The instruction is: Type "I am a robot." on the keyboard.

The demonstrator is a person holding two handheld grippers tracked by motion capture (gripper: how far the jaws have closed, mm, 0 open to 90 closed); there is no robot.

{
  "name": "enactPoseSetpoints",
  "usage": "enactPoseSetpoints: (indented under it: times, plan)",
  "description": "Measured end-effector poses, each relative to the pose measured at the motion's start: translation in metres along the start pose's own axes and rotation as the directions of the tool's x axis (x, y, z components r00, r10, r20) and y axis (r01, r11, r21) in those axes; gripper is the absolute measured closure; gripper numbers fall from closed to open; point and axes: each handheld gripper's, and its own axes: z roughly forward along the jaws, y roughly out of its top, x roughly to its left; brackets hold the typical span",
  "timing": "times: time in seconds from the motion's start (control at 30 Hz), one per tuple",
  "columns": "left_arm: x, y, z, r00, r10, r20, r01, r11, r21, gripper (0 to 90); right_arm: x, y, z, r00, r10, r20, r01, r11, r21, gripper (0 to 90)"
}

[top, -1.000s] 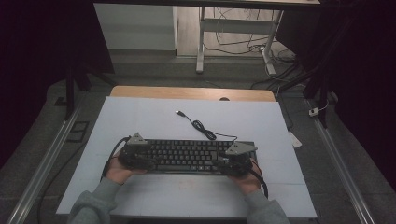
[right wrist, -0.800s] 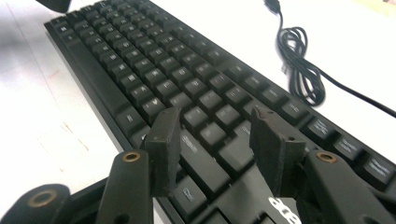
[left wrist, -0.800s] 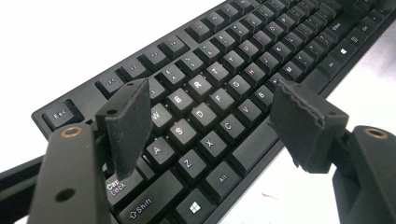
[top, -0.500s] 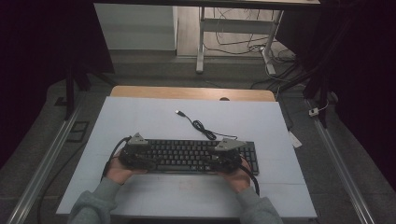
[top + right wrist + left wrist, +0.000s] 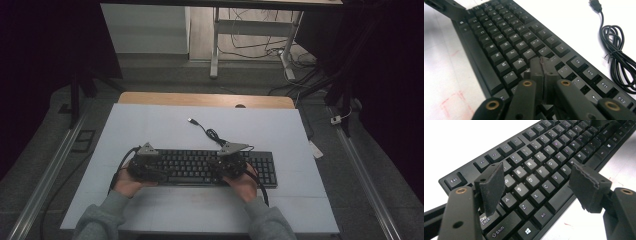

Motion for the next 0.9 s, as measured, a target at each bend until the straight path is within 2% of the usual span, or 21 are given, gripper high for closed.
enactPoseSetpoints:
  times: [0.27,0.47,0.83,0.9]
  plan:
    - [0.0,0.0,0.0,1.0,0.003,0.001,-0.003,1.0,0.002,28.6,0.0,0.011,0.017,1.0,-0.004,0.005,0.004,1.0,0.02,89.5]
    - [0.0,-0.002,0.001,1.0,0.002,-0.003,-0.002,1.0,0.007,28.6,0.001,0.013,0.029,0.9999,-0.014,0.006,0.014,0.999,0.047,89.5]
    - [-0.001,-0.002,0.0,1.0,0.01,-0.001,-0.01,1.0,0.002,28.5,0.001,0.012,0.035,0.9996,-0.02,0.021,0.018,0.997,0.078,89.6]
    - [-0.001,-0.002,0.0,1.0,0.009,-0.002,-0.009,1.0,0.002,28.5,0.001,0.011,0.035,0.9996,-0.015,0.023,0.014,0.998,0.068,89.5]
